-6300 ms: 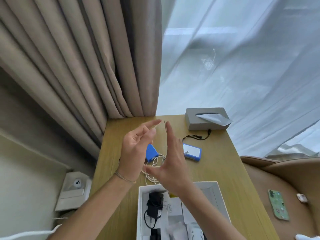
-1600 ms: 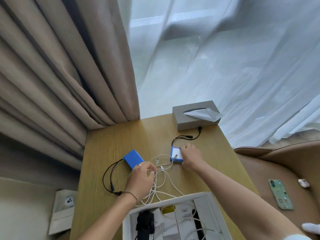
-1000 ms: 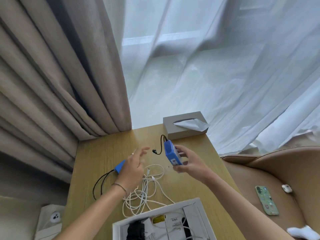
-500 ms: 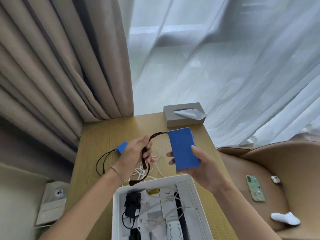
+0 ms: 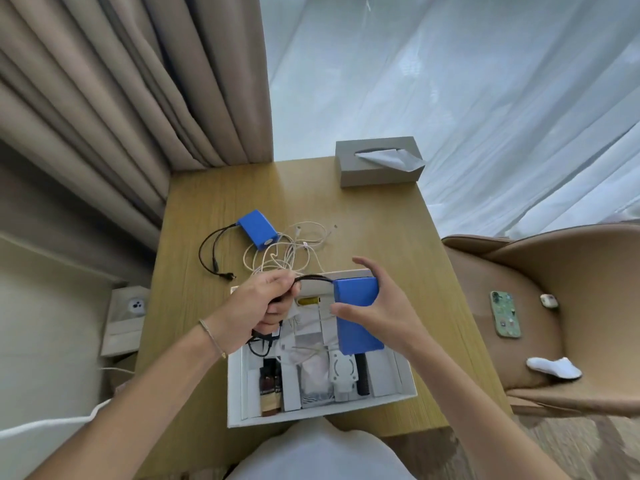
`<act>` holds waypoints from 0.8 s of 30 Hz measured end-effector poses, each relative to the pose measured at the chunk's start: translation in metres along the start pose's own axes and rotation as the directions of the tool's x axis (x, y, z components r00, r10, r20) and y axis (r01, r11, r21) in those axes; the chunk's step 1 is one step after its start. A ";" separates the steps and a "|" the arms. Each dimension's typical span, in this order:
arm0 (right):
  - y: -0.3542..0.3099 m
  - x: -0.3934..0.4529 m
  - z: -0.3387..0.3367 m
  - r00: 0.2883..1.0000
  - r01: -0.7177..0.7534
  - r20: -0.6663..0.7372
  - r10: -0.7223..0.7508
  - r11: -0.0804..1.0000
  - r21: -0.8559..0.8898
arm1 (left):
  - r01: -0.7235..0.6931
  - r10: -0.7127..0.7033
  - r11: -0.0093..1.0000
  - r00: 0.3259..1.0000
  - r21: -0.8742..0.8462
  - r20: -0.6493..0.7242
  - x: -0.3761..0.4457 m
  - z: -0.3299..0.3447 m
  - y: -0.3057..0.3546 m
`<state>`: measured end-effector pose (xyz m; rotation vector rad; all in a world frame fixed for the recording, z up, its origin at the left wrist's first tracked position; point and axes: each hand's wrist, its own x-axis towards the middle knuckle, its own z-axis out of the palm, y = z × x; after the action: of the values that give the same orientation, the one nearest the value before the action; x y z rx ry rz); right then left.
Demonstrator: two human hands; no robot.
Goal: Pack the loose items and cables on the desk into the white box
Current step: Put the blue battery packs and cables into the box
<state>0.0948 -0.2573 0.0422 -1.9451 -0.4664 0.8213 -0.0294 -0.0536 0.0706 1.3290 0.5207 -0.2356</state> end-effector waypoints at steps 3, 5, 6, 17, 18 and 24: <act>0.008 -0.001 0.006 0.997 0.059 -0.027 -0.071 0.944 -0.326 | 0.048 -0.046 0.998 0.998 0.037 -0.037 -0.002 0.006 -0.009; 0.011 0.001 0.009 0.993 0.104 0.006 -0.117 0.864 -0.493 | 0.091 -0.089 0.994 0.996 0.058 -0.032 -0.003 0.008 -0.014; 0.013 0.002 0.009 0.992 0.122 0.038 -0.121 0.821 -0.558 | 0.112 -0.111 0.989 0.994 0.094 -0.017 -0.004 0.007 -0.017; 0.036 0.036 0.018 0.913 0.277 0.385 0.137 0.483 -0.830 | 0.269 -0.256 0.833 0.962 0.483 -0.093 0.005 0.000 -0.055; 0.038 0.039 0.021 0.904 0.274 0.393 0.170 0.476 -0.836 | 0.278 -0.263 0.828 0.959 0.487 -0.101 0.006 0.000 -0.059; 0.036 0.045 0.026 0.798 0.338 0.482 0.363 0.393 -0.855 | 0.324 -0.313 0.829 0.944 0.456 -0.101 0.013 0.003 -0.070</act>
<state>0.1074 -0.2304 -0.0138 -2.6447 -1.6378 1.4146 -0.0496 -0.0718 0.0044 1.7116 0.7367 -0.6594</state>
